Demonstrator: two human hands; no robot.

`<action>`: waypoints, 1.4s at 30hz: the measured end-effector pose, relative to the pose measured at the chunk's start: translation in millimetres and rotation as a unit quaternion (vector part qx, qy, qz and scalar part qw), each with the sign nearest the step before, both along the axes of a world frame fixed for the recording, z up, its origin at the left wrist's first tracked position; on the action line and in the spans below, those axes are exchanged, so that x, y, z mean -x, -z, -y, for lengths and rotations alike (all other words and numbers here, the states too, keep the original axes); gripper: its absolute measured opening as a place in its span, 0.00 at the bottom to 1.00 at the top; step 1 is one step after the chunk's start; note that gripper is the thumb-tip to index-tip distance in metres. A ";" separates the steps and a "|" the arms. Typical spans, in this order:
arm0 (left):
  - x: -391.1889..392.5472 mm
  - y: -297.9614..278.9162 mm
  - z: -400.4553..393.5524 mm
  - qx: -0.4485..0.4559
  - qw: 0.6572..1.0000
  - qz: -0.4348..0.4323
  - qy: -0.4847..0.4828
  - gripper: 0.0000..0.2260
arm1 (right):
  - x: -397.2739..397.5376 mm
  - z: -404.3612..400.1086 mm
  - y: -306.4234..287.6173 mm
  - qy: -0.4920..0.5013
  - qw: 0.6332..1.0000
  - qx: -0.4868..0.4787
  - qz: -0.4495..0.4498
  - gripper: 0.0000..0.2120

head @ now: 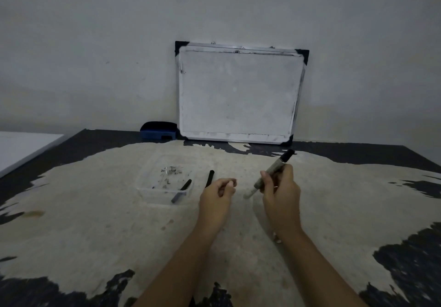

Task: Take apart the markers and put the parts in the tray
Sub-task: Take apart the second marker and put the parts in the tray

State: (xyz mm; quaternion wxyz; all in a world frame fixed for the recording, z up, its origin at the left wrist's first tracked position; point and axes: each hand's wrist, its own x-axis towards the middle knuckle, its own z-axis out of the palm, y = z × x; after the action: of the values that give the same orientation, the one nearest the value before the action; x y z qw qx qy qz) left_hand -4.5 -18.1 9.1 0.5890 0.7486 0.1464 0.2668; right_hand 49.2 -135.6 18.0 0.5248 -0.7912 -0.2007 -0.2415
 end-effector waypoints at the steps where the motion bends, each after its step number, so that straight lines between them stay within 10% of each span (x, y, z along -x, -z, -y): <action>1: 0.2 -0.4 0.2 0.000 1.000 -0.002 0.000 0.10 | -0.2 -0.3 0.0 0.002 1.000 0.010 0.001 0.05; 42: -0.1 -0.8 3.7 0.002 0.998 0.010 0.059 0.08 | 2.1 5.6 -10.4 0.000 0.972 -0.195 -0.134 0.06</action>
State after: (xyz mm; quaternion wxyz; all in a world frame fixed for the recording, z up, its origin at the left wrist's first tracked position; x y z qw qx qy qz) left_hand -4.5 -21.8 10.0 0.6068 0.7521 0.0967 0.2381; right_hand 47.0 -141.2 28.3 0.6911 -0.6989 -0.0770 -0.1676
